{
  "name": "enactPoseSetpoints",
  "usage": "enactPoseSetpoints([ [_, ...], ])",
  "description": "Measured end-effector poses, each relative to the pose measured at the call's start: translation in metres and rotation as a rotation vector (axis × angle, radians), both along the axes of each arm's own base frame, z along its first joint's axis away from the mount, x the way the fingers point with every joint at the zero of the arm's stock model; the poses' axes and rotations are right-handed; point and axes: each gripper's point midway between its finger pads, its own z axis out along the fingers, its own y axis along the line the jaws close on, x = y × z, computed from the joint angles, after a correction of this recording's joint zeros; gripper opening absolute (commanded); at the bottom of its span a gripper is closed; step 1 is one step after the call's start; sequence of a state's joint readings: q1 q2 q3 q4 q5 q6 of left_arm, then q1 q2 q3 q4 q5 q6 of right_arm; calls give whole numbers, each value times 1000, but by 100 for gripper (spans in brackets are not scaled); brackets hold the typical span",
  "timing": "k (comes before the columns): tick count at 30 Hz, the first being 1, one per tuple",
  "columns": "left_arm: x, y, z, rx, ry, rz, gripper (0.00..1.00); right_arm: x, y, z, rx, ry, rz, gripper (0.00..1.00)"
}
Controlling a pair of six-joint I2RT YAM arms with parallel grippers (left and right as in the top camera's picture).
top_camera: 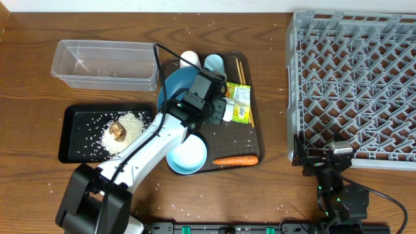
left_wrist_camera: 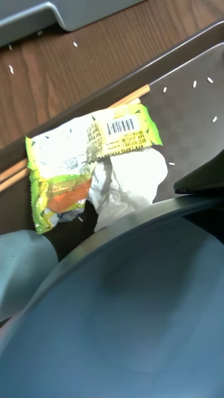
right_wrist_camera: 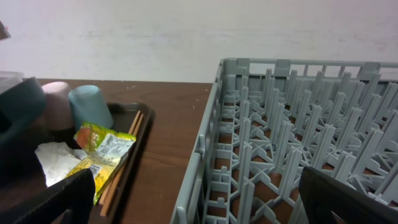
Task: Sort waste into correct bins and load items into the dishwasher rack
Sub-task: 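Carry the teal plate back and lower it onto the brown tray, then move the left gripper down to the orange carrot on the brown tray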
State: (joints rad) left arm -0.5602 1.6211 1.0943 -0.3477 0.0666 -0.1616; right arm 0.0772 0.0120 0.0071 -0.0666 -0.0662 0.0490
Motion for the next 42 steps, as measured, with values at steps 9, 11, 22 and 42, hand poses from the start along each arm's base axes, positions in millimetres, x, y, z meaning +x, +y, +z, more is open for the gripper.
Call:
enactPoseSetpoints([
  [9, 0, 0, -5, -5, 19, 21, 16, 0, 0, 0, 0, 0, 0, 99],
  [11, 0, 0, -5, -5, 18, 23, 29, 0, 0, 0, 0, 0, 0, 99],
  [22, -5, -2, -7, -23, 47, 23, 31, 0, 0, 0, 0, 0, 0, 99],
  [42, -92, -19, 68, -288, 216, -149, 98, 0, 0, 0, 0, 0, 0, 99],
])
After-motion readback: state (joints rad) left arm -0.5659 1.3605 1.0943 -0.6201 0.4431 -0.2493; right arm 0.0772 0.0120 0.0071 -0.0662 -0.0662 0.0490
